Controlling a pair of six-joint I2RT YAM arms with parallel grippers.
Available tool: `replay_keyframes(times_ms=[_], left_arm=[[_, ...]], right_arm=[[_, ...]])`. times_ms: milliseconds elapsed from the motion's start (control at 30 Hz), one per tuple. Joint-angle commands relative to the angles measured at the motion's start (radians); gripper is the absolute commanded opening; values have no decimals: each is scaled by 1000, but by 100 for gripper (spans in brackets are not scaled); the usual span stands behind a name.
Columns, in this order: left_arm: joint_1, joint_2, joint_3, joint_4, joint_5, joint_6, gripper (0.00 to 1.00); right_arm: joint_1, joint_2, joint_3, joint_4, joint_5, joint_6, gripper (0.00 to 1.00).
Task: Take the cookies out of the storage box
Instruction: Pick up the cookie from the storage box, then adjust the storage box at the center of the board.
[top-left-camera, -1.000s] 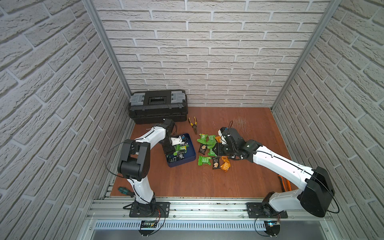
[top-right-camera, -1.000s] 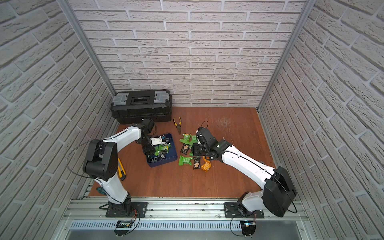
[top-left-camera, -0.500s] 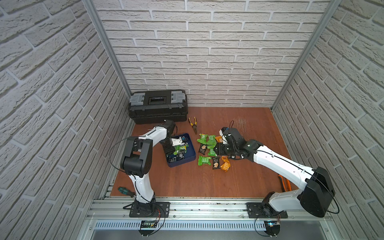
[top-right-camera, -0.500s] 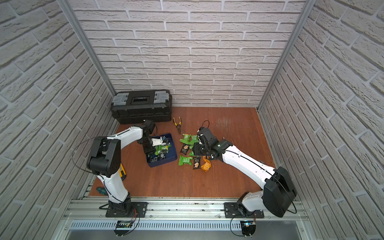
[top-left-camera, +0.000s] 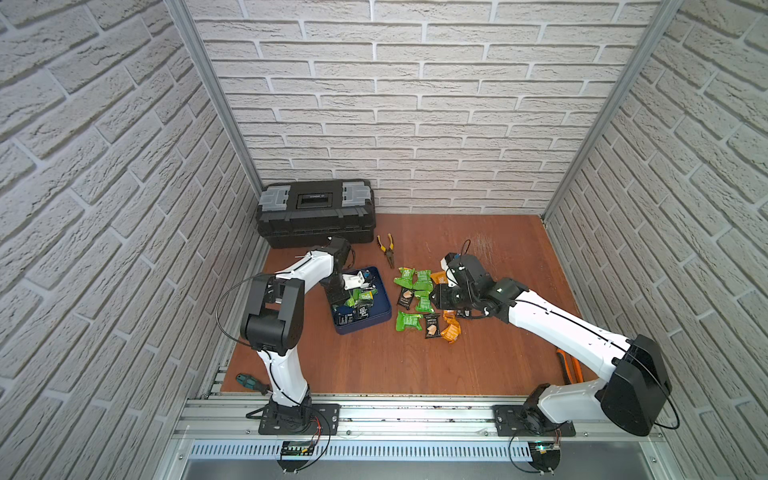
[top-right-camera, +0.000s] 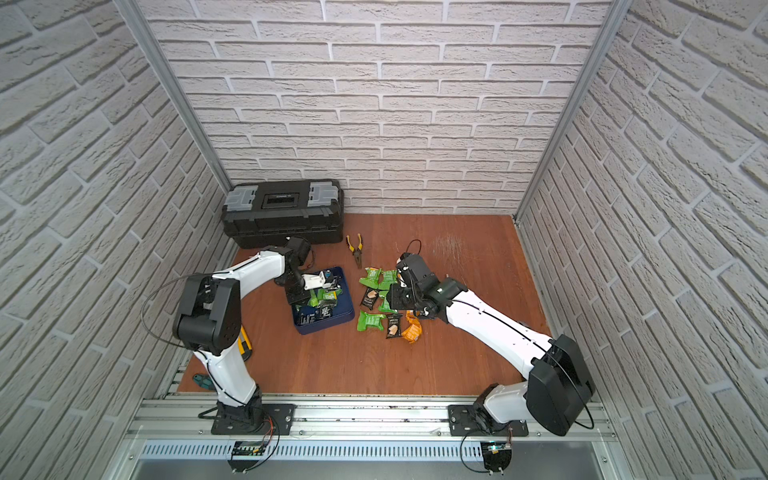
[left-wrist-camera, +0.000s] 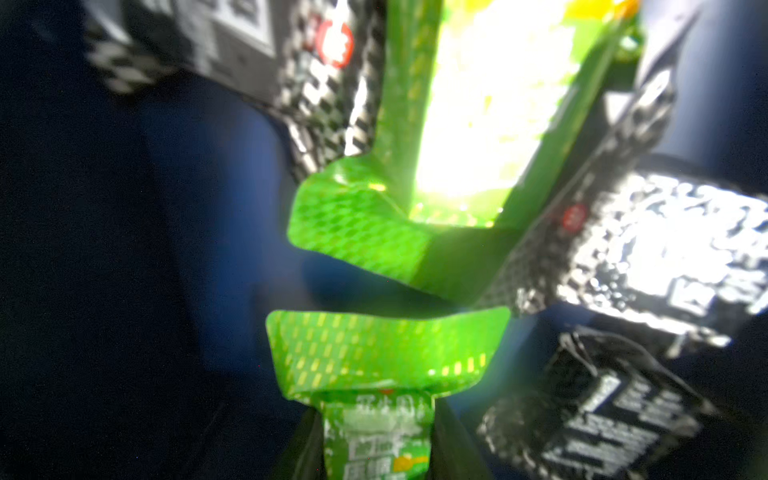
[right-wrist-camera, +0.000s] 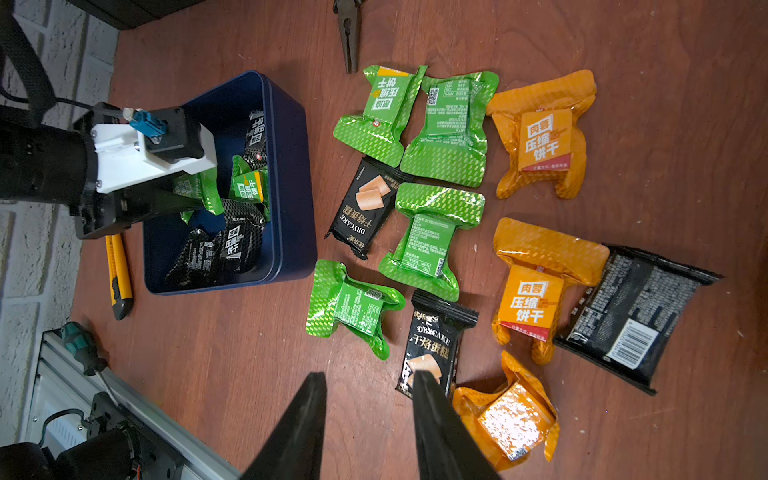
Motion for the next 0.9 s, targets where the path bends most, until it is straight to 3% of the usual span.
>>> replay_keyframes(times_ms=[0, 267, 467, 567, 867], left_arm=[[-15, -82, 37, -51, -13, -35, 25], [-28, -259, 68, -42, 66, -246, 21], [-39, -470, -42, 143, 91, -577, 23], [-54, -575, -136, 227, 35, -775, 23], [-55, -809, -324, 254, -73, -1219, 22]], right_arm=[[-6, -18, 3, 4, -4, -25, 39], [6, 230, 183, -88, 16, -59, 36], [29, 451, 400, -147, 18, -72, 34], [43, 540, 485, -155, 1, -69, 35], [92, 732, 670, -196, -52, -57, 34]])
